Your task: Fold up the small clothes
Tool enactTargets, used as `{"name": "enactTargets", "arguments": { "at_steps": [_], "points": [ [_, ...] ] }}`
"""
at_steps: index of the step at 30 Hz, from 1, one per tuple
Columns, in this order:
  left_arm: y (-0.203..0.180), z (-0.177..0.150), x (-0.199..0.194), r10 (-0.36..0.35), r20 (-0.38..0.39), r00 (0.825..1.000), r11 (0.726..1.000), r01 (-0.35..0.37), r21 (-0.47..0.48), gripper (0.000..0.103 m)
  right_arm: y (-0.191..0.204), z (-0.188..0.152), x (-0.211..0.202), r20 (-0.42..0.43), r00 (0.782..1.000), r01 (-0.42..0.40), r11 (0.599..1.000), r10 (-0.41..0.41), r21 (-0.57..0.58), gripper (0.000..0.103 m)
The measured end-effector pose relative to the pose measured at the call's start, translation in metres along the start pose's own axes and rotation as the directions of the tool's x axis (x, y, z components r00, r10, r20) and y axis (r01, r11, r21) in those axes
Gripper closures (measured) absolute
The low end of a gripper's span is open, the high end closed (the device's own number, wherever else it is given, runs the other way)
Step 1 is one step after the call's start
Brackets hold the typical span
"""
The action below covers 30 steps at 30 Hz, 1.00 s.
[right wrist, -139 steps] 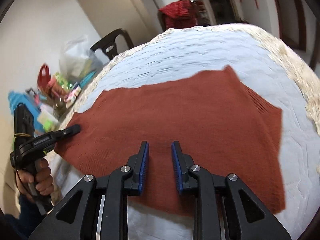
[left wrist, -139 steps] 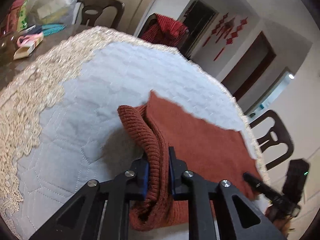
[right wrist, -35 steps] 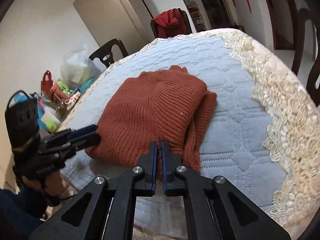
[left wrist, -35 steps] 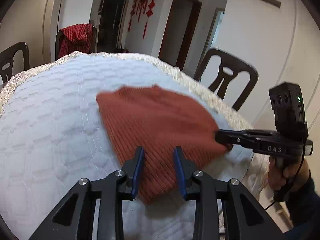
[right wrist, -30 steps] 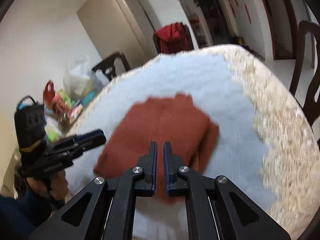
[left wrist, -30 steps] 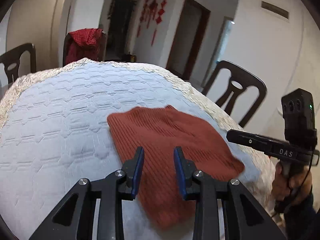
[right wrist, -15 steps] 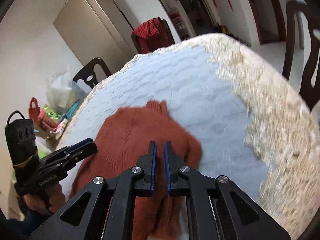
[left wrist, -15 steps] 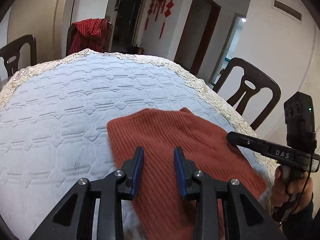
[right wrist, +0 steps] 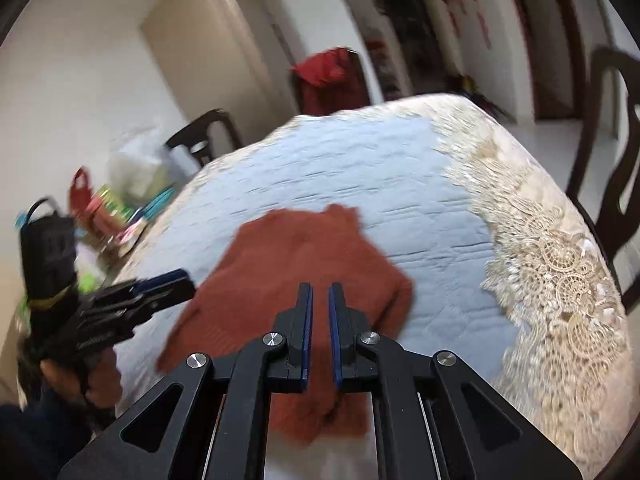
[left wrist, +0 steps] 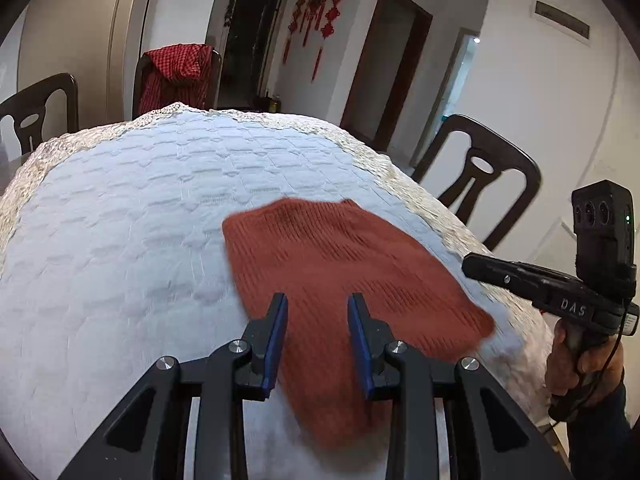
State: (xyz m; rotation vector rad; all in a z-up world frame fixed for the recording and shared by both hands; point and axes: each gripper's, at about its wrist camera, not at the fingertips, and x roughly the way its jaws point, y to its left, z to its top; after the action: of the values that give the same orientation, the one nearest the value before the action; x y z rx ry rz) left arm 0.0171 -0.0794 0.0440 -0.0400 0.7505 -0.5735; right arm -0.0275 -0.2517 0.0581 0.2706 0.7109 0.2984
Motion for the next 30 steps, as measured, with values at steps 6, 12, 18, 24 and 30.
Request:
{"name": "enactTargets", "arguments": {
  "at_steps": [6,12,18,24,30],
  "points": [
    [-0.006,-0.025,-0.001,-0.016,-0.05,0.999,1.0,0.016,0.001,0.07,0.015,-0.031,-0.001,-0.082,0.997,0.007,0.995,-0.015,-0.096,0.095],
    [-0.001,-0.032,0.008,-0.012,-0.043,0.999,1.0,0.011,-0.02,0.067,0.001,-0.038,0.011,-0.105,0.994,0.037,0.997,-0.044,-0.068,0.101],
    [-0.001,-0.027,0.001,-0.016,-0.044,0.999,1.0,0.015,-0.02,0.067,-0.001,-0.037,0.008,-0.109,0.994,0.027,0.999,-0.029,-0.02,0.101],
    [0.024,-0.007,-0.007,0.024,0.014,1.0,0.994,-0.022,-0.107,0.066,-0.002,-0.016,-0.014,-0.026,0.999,-0.032,0.998,0.034,0.053,0.054],
    [0.039,-0.001,0.022,-0.001,-0.033,0.999,0.98,-0.006,-0.197,0.066,-0.024,-0.01,0.012,-0.046,0.999,0.003,0.988,0.004,0.152,0.047]
  ]
}}
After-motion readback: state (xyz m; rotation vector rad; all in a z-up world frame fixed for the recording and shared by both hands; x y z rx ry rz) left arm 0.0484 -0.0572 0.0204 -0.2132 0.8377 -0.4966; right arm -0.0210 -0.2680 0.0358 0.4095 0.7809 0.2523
